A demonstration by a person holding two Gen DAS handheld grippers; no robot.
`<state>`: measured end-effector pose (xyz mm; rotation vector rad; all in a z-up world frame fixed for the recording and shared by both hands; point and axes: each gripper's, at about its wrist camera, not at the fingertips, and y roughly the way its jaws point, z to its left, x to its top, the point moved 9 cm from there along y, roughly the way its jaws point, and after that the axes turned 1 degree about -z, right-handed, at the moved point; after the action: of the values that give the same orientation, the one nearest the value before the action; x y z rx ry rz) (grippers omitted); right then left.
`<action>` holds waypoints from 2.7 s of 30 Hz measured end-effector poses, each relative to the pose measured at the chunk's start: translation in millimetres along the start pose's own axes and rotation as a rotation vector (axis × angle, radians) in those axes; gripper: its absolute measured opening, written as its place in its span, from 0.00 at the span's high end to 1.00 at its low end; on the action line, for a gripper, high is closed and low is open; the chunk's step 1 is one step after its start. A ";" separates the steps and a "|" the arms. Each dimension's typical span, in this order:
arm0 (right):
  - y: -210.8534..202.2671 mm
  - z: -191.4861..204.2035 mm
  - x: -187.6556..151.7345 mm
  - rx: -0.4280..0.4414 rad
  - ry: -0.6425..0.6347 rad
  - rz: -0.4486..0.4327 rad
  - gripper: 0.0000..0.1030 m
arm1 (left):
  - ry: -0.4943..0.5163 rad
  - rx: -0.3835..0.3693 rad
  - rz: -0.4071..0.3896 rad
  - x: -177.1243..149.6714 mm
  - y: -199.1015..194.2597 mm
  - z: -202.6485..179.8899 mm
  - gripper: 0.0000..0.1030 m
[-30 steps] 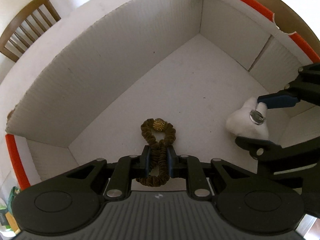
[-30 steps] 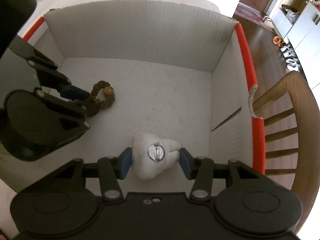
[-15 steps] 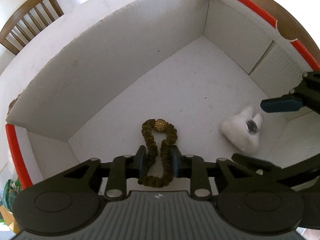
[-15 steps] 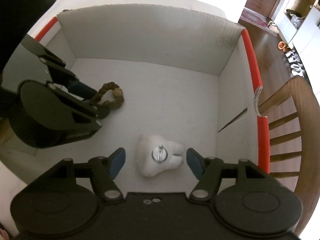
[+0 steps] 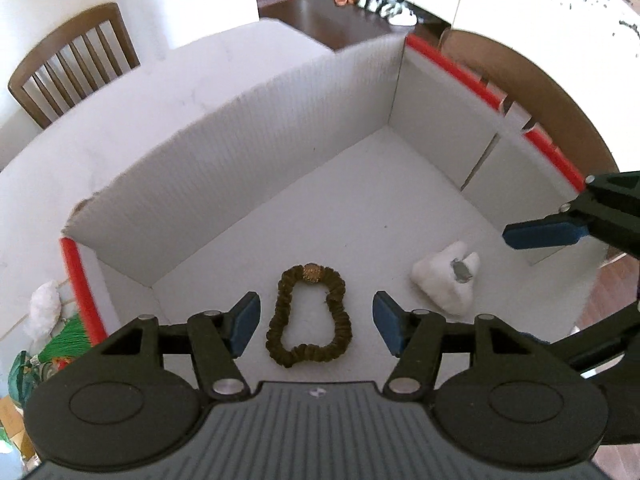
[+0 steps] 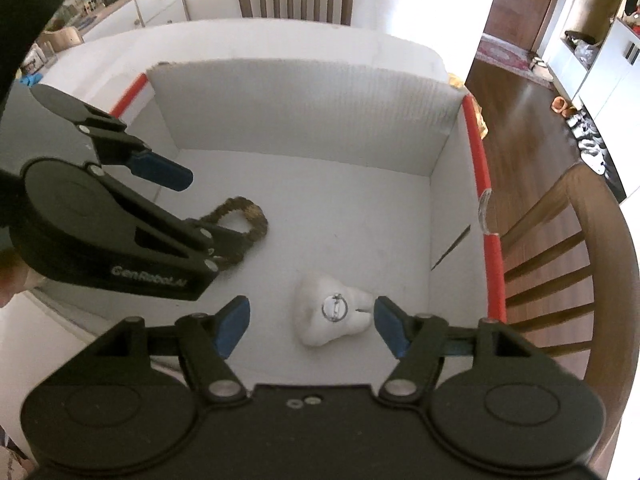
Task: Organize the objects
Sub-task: 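Carry both items into the shoebox and open both tools to release them, then lift both tools out of the shoebox and return over the pile, then grasp the grey snack bag with the left tool while the right grasps the teal sharpener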
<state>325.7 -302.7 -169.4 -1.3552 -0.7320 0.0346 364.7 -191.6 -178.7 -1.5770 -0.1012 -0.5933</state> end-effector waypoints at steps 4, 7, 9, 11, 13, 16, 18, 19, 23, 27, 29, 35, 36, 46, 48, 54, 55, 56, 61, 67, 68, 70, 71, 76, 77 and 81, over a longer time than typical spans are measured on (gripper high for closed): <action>-15.6 8.0 2.3 0.007 -0.005 -0.041 0.32 | -0.013 -0.003 -0.053 6.2 -17.4 2.7 0.40; -25.3 17.3 5.0 0.015 -0.012 -0.072 0.32 | -0.020 -0.002 -0.097 4.5 -32.2 4.7 0.40; -33.2 23.1 7.0 0.013 -0.016 -0.093 0.32 | -0.027 0.001 -0.123 5.4 -35.0 2.8 0.40; -42.5 28.0 9.7 0.018 -0.010 -0.113 0.31 | -0.036 0.002 -0.148 3.7 -47.6 6.4 0.40; -50.3 33.4 12.5 0.023 -0.002 -0.132 0.30 | -0.042 -0.001 -0.174 1.4 -67.7 14.1 0.40; -62.3 41.9 16.6 0.022 0.010 -0.156 0.28 | -0.048 -0.001 -0.213 -5.3 -85.1 22.0 0.40; -69.6 48.0 18.6 0.026 0.019 -0.170 0.27 | -0.053 0.001 -0.235 -10.9 -96.0 29.4 0.40; -72.5 52.7 20.4 0.028 0.024 -0.178 0.26 | -0.057 -0.001 -0.247 -13.0 -100.9 32.8 0.40; -80.7 69.6 26.6 0.028 0.040 -0.213 0.20 | -0.073 -0.004 -0.289 -23.5 -121.6 47.8 0.39; -83.6 92.9 29.9 0.039 0.065 -0.247 0.17 | -0.076 0.009 -0.329 -37.8 -141.9 65.4 0.35; -86.1 104.2 31.0 0.049 0.076 -0.261 0.14 | -0.078 0.006 -0.347 -44.0 -151.2 73.1 0.33; -90.0 135.9 37.1 0.080 0.119 -0.314 0.06 | -0.092 0.016 -0.387 -66.5 -174.1 100.6 0.25; -89.5 140.8 37.6 0.082 0.124 -0.320 0.06 | -0.097 0.018 -0.391 -69.6 -176.4 105.2 0.23; -85.0 187.4 40.6 0.093 0.165 -0.347 0.03 | -0.139 0.037 -0.407 -105.3 -189.5 147.9 0.19; -84.2 193.4 40.6 0.091 0.167 -0.345 0.02 | -0.149 0.031 -0.407 -112.8 -189.2 156.5 0.17; -77.0 214.8 42.8 0.075 0.165 -0.337 0.02 | -0.176 0.019 -0.406 -134.7 -186.5 182.1 0.07; -75.6 218.0 43.2 0.072 0.164 -0.335 0.02 | -0.179 0.011 -0.409 -137.8 -186.3 185.9 0.00; -74.1 221.0 42.8 0.069 0.163 -0.334 0.03 | -0.184 0.008 -0.416 -140.2 -186.8 189.6 0.00; -66.5 236.8 43.2 0.057 0.142 -0.325 0.03 | -0.213 0.000 -0.416 -154.5 -182.5 209.8 0.00; -54.3 249.4 44.2 0.036 0.141 -0.309 0.03 | -0.254 0.035 -0.429 -170.9 -175.1 239.0 0.00; -52.1 250.8 44.3 0.034 0.142 -0.306 0.03 | -0.263 0.041 -0.430 -173.4 -173.0 245.4 0.00; -47.8 253.0 44.4 0.030 0.145 -0.300 0.03 | -0.287 0.038 -0.421 -177.9 -168.3 256.7 0.00; -45.3 254.7 44.6 0.030 0.145 -0.297 0.03 | -0.303 0.032 -0.410 -180.5 -164.8 263.4 0.00; -34.3 270.0 46.4 0.056 0.110 -0.287 0.03 | -0.325 0.078 -0.387 -188.6 -151.9 293.0 0.00; -32.8 276.9 46.7 0.068 0.082 -0.290 0.03 | -0.319 0.092 -0.381 -189.5 -148.5 299.4 0.00; -22.0 296.3 48.9 0.095 0.021 -0.281 0.03 | -0.320 0.139 -0.352 -189.6 -134.4 323.3 0.00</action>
<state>209.0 -29.9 -118.4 -1.1510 -0.8856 -0.1655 246.1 185.5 -131.2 -1.5169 -0.6576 -0.5860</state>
